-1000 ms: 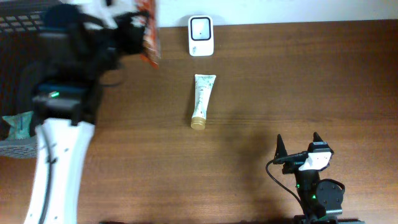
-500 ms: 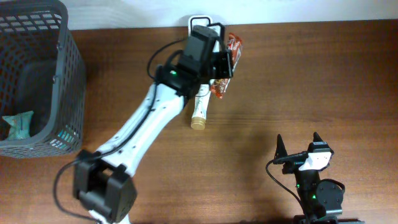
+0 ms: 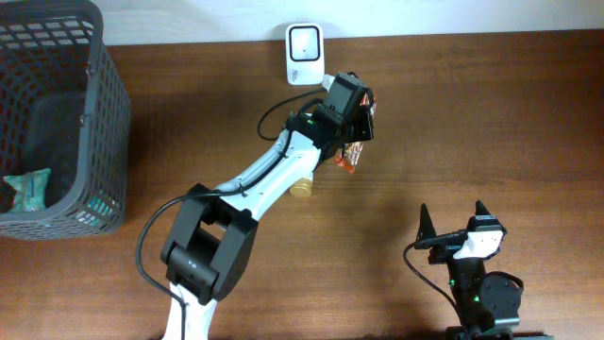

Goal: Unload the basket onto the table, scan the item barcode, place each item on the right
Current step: 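Place the red snack bar right of the Pantene tube, release, then reach the left gripper into the basket and grasp the teal wipes pack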

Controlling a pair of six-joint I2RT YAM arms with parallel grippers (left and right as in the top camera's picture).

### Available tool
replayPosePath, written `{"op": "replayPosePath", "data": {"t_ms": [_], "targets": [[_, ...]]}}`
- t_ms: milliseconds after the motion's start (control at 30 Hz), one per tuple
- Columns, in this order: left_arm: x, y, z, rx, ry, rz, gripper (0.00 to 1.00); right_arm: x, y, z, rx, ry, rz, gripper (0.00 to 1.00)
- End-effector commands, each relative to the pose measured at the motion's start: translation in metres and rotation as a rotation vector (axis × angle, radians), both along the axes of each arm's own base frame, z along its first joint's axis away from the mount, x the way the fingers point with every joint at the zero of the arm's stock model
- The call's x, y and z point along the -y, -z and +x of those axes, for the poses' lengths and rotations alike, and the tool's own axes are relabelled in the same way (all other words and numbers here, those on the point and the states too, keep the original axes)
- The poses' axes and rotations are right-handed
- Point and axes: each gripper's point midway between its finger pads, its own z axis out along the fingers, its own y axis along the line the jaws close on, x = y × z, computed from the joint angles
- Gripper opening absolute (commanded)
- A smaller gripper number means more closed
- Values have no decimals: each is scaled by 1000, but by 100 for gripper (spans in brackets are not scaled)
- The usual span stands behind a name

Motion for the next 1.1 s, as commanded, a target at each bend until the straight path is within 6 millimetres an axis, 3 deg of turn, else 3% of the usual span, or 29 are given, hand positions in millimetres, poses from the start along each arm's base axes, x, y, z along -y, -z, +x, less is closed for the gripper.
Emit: {"op": "replayPosePath", "data": {"t_ms": [0,67,100,133,167,267,333,433,500,600,667,700,767,867,1067], "targets": [[0,21,0,-42,-41,6,1,2,3,0,-4,11,7,98],[2,27,-2,-52,-39,12,7,2,3,0,-4,11,7,99],[4,29,-3,-55,-34,13,25,2,3,0,-4,11,7,99],[5,28,-3,-52,-33,11,51,2,3,0,-4,11,7,99],[6,27,-2,-47,-30,7,63,2,3,0,-4,11,7,99],[25,5,-1,31,123,-38,75,2,3,0,-4,11,7,99],[27,-13,3,57,131,-66,76,2,3,0,-4,11,7,99],[16,-64,21,148,109,-110,77,2,3,0,-4,11,7,99],[-1,-110,32,249,109,-121,77,2,3,0,-4,11,7,98],[-43,-185,42,423,95,-111,81,2,3,0,-4,11,7,99],[-77,-224,45,508,60,-103,82,2,3,0,-4,11,7,99],[-99,-245,46,547,26,-102,82,2,3,0,-4,11,7,99],[-162,-288,49,622,-82,-99,82,2,3,0,-4,11,7,98],[-238,-326,47,692,-218,-75,82,2,3,0,-4,11,7,99],[-357,-375,18,786,-446,-8,82,2,3,0,-4,11,7,99]]}}
